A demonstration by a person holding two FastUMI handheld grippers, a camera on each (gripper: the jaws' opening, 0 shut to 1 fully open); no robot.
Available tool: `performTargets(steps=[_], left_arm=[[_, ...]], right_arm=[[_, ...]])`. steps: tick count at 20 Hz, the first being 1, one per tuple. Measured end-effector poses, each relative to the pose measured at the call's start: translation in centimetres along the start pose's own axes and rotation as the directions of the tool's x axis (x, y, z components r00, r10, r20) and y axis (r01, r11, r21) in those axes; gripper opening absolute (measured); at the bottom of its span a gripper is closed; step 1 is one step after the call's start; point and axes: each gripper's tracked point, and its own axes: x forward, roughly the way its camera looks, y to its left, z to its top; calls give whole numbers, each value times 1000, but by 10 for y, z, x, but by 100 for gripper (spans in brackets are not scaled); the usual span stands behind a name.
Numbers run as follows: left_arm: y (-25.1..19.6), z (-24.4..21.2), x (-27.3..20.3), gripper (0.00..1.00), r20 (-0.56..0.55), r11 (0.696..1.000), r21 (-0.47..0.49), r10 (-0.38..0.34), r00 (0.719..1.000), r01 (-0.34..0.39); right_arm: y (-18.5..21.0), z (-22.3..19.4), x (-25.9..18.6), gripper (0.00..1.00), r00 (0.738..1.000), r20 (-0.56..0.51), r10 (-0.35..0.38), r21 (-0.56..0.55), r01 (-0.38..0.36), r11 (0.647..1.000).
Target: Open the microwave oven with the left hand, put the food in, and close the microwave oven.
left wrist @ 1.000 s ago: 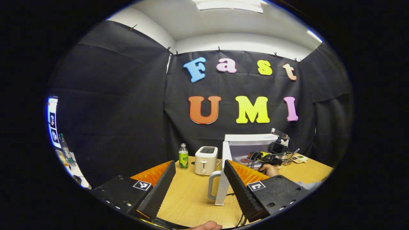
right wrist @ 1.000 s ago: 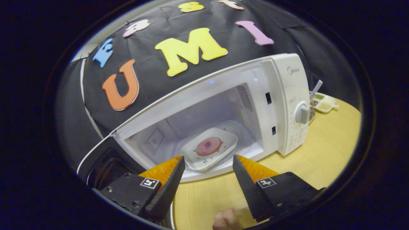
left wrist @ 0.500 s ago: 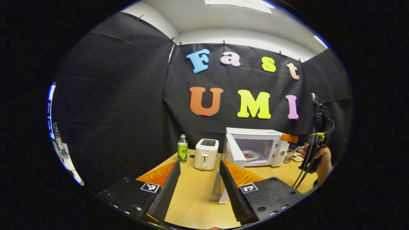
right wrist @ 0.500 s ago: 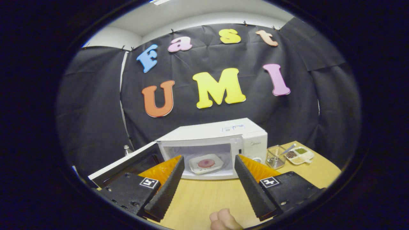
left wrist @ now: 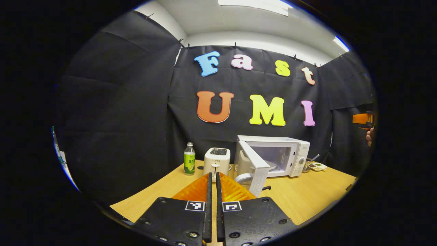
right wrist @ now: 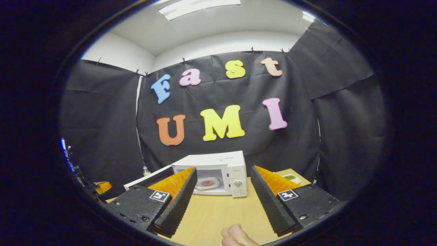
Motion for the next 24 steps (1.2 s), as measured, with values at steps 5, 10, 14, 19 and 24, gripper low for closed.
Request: performTargets(steps=[5, 10, 14, 19, 24], left_arm=[[-2, -35, 24, 0, -64, 1000, -16, -5, 998, 4], [-18, -51, 49, 0, -84, 998, -46, -46, 995, 42], [-29, -66, 63, 0, -129, 999, -27, -47, 991, 44], [-51, -75, 67, 0, -144, 997, -17, -74, 987, 72], [-92, -83, 69, 0, -153, 989, -40, -149, 977, 145]], right_arm=[[-36, 37, -64, 100, 997, 60, -49, -14, 50, 999], [-42, 48, -101, 100, 996, 89, -30, -84, 38, 996], [-52, 60, -120, 100, 991, 123, -50, -118, 65, 991], [-59, 59, -133, 100, 991, 122, -54, -125, 69, 990], [-70, 56, -135, 100, 991, 115, -65, -116, 79, 990]])
